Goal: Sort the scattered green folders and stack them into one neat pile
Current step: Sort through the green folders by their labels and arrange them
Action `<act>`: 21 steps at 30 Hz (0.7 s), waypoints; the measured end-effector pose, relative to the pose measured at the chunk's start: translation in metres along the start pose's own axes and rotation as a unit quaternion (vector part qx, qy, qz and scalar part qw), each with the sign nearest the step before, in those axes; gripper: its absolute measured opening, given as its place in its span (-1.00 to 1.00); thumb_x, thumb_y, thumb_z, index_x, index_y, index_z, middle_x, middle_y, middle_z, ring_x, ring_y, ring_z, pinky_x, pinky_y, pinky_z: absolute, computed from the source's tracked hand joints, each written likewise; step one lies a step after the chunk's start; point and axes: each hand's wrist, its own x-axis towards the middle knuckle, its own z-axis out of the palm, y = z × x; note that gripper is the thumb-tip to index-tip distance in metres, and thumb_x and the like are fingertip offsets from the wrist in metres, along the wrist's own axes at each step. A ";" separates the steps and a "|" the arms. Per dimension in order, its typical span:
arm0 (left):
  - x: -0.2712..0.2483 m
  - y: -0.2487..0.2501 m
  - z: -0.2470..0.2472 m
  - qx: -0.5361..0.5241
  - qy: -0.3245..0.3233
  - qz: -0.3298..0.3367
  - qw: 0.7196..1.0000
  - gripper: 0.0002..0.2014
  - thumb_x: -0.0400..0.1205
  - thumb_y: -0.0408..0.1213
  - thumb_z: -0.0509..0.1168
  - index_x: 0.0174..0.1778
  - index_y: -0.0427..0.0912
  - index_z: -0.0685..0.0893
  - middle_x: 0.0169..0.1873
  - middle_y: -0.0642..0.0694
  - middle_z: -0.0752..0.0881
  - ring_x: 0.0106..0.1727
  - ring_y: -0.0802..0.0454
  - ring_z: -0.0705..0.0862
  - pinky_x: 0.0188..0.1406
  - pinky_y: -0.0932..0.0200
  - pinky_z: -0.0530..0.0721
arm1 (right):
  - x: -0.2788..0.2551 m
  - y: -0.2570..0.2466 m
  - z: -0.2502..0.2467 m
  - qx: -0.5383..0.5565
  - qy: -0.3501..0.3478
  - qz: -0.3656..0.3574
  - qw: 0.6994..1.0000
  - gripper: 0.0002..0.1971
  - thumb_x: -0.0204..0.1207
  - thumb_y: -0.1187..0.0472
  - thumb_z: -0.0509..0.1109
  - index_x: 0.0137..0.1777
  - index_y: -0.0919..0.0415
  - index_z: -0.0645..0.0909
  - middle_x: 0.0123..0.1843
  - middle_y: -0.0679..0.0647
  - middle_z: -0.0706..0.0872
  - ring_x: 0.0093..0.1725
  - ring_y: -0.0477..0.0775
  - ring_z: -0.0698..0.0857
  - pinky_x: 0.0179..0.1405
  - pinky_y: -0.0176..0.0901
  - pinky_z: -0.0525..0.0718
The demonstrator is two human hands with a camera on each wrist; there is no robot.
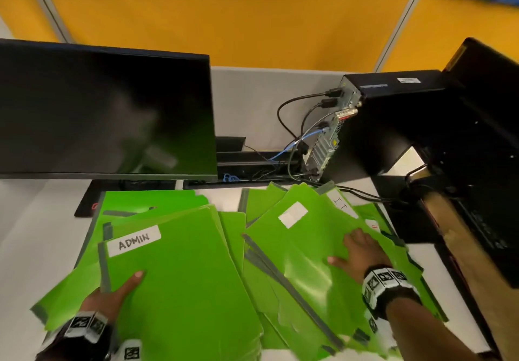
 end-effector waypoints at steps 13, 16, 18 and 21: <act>-0.002 0.004 -0.001 -0.006 -0.008 -0.014 1.000 0.14 0.18 0.32 0.42 0.45 -0.53 0.32 0.33 -0.58 0.48 0.07 -0.29 0.53 0.22 -0.21 0.51 | 0.024 0.037 -0.003 0.036 -0.067 0.044 0.996 0.16 0.23 -0.21 0.55 0.66 -0.07 -0.17 0.63 0.23 0.00 0.62 0.26 0.07 0.56 -0.04 0.22; 0.000 0.002 0.001 -0.010 -0.005 -0.021 1.000 0.21 0.09 0.40 0.40 0.43 -0.51 0.33 0.28 -0.57 0.52 0.07 -0.30 0.58 0.18 -0.21 0.57 | 0.022 0.038 0.000 0.066 -0.059 0.035 0.995 0.11 0.28 -0.22 0.51 0.66 -0.09 -0.17 0.65 0.22 -0.06 0.64 0.26 0.01 0.57 -0.04 0.21; 0.000 0.002 0.001 -0.014 -0.001 -0.020 1.000 0.22 0.07 0.39 0.40 0.43 -0.51 0.33 0.24 -0.56 0.55 0.07 -0.31 0.59 0.14 -0.20 0.59 | 0.020 0.039 0.002 0.068 -0.043 0.047 0.996 0.09 0.26 -0.27 0.49 0.66 -0.08 -0.11 0.67 0.19 -0.01 0.64 0.26 0.05 0.56 0.02 0.24; 0.001 0.003 0.001 -0.017 -0.002 -0.020 1.000 0.19 0.08 0.35 0.42 0.41 -0.53 0.35 0.21 -0.55 0.57 0.04 -0.30 0.60 0.10 -0.18 0.59 | 0.018 0.041 0.002 0.142 -0.054 0.071 0.986 0.09 0.12 -0.19 0.61 0.60 0.05 0.11 0.61 0.19 0.26 0.54 0.24 0.35 0.47 0.08 0.41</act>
